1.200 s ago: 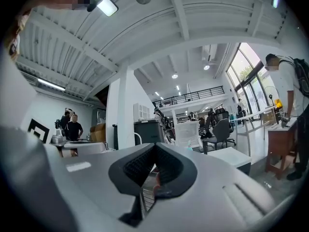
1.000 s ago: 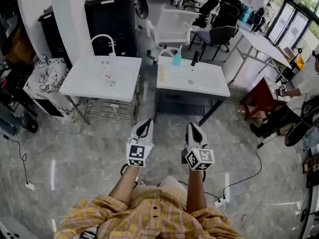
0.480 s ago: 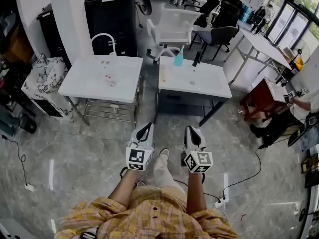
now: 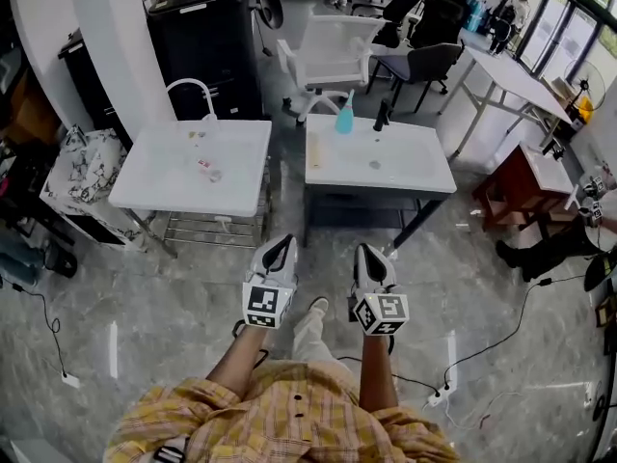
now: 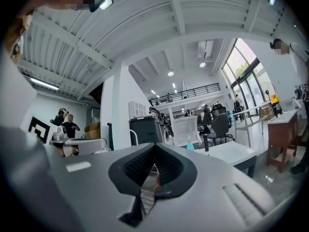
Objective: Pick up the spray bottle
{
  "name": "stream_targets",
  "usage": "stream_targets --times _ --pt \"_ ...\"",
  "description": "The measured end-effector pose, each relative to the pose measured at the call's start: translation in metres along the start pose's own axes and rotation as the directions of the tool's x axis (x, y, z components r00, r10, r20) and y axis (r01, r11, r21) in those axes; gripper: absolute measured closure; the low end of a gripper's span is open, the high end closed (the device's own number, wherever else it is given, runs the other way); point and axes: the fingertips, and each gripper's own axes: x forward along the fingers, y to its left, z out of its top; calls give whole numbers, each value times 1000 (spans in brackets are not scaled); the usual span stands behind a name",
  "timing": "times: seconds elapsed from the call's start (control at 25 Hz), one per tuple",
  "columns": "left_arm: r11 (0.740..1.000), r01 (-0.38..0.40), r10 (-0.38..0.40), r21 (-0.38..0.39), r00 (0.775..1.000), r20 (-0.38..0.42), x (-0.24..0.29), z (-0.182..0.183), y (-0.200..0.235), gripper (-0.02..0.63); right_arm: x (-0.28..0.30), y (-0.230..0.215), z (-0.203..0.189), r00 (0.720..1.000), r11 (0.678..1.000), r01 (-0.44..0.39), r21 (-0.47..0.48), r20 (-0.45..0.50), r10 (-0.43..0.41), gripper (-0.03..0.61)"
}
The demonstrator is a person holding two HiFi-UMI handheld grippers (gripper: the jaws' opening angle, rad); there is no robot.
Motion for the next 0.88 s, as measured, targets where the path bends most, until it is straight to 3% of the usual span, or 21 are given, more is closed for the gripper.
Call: stream_targets --times 0.28,0.88 --pt "999 -2 2 -33 1000 -11 74 -5 25 615 69 -39 -2 1000 1000 -18 20 -10 18 577" --pt "999 -47 47 -13 999 3 255 15 63 615 225 -140 29 997 997 -71 27 -3 71 577"
